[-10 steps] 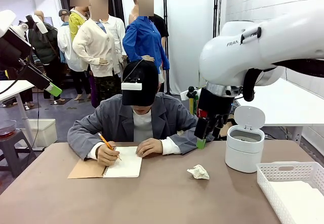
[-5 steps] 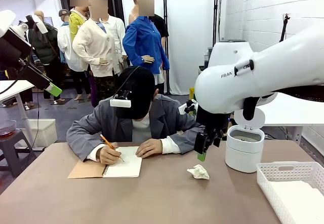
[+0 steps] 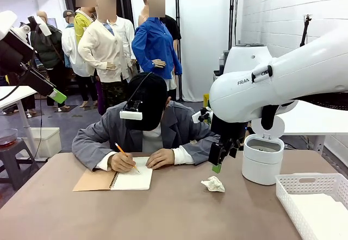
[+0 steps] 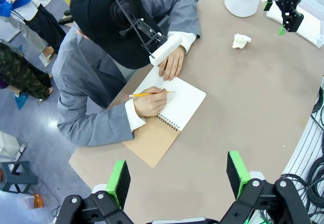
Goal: Sort the paper based on its condition.
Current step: If a person hands you a paper, place it in the Organizing basket , and if it's crumpled, put it in the Trash can.
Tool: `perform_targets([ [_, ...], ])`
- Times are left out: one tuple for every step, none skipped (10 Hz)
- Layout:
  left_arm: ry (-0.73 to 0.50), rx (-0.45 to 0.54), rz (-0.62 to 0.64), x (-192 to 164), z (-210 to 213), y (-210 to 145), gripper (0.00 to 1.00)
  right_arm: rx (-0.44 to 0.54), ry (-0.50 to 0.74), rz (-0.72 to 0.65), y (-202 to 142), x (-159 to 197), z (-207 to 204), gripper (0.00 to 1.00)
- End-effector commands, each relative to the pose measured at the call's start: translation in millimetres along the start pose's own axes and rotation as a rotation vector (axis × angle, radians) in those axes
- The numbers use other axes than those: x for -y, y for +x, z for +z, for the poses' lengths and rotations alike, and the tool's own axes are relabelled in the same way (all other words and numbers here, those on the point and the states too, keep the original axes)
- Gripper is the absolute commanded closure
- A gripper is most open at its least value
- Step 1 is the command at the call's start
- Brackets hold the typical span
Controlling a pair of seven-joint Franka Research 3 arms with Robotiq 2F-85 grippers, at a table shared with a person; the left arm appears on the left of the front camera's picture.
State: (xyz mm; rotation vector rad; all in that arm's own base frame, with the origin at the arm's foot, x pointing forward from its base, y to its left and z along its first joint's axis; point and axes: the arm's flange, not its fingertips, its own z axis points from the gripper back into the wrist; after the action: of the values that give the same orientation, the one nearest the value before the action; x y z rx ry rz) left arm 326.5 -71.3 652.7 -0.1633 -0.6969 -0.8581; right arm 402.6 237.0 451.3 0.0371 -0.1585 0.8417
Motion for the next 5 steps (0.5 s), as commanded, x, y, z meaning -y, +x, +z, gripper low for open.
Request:
perform_targets([
  [-0.002, 0.003, 0.003, -0.5, 0.4, -0.7, 0.00, -0.002, 0.000, 0.001, 0.0, -0.7, 0.7, 0.00],
  [-0.002, 0.003, 0.003, -0.5, 0.4, -0.7, 0.00, 0.000, 0.000, 0.000, 0.0, 0.0, 0.0, 0.00],
  [-0.002, 0.003, 0.003, -0.5, 0.4, -0.7, 0.00, -0.041, -0.006, -0.086, 7.1, 3.5, -11.1, 0.00],
  [-0.002, 0.003, 0.003, -0.5, 0.4, -0.7, 0.00, -0.051, -0.049, -0.092, 14.1, 5.2, -21.9, 0.00],
  [-0.002, 0.003, 0.003, -0.5, 0.4, -0.7, 0.00, -0.061, -0.073, -0.103, 20.0, 3.7, -33.2, 0.00],
])
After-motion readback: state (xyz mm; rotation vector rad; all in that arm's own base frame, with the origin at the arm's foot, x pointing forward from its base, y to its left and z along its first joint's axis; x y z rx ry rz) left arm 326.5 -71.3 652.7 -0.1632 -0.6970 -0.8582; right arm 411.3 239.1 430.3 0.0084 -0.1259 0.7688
